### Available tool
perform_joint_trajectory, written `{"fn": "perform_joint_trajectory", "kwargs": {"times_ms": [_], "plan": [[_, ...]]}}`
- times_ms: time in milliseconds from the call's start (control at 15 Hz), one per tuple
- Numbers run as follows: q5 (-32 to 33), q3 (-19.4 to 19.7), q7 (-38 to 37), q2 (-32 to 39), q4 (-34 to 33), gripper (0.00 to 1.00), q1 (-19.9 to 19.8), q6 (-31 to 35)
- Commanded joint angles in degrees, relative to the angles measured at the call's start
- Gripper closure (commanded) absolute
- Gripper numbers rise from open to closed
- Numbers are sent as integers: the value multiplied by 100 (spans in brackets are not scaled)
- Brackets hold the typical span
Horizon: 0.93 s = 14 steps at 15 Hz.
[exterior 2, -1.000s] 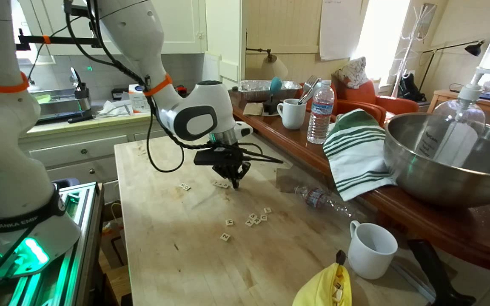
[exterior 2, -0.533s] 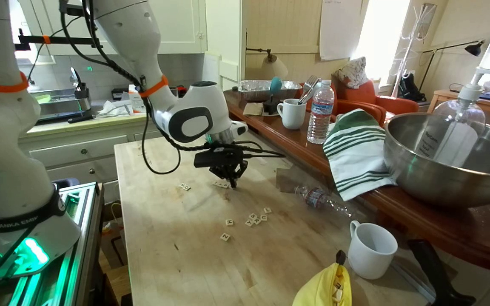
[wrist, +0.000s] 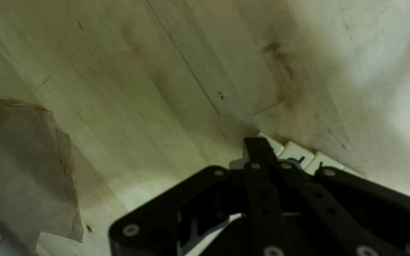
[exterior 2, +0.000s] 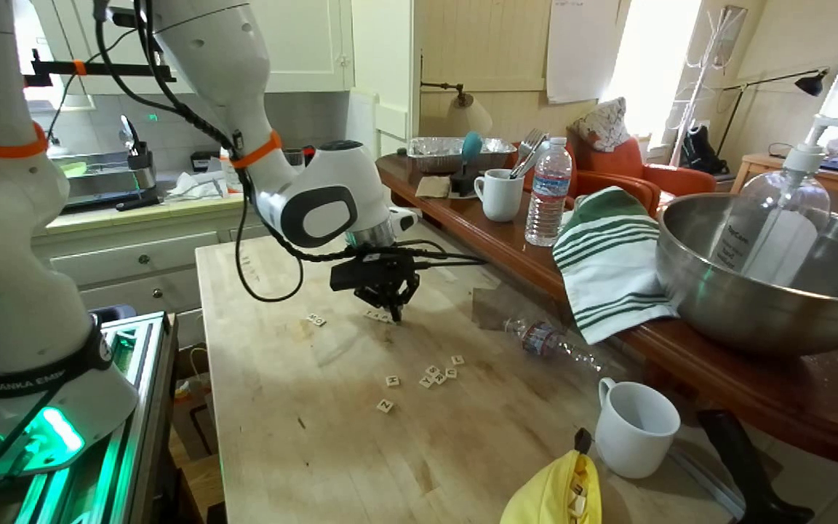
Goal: Spell the word 'Lame' using the tiles.
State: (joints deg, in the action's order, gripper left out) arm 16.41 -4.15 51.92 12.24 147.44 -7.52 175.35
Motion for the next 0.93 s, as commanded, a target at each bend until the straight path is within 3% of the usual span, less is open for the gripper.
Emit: {"fn": "perform_joint_trajectory", "kwargs": {"times_ms": [0, 867], "plan": [[210, 92, 145, -16, 222, 100, -2, 154], [329, 120, 168, -50, 286, 100, -2, 148]]}}
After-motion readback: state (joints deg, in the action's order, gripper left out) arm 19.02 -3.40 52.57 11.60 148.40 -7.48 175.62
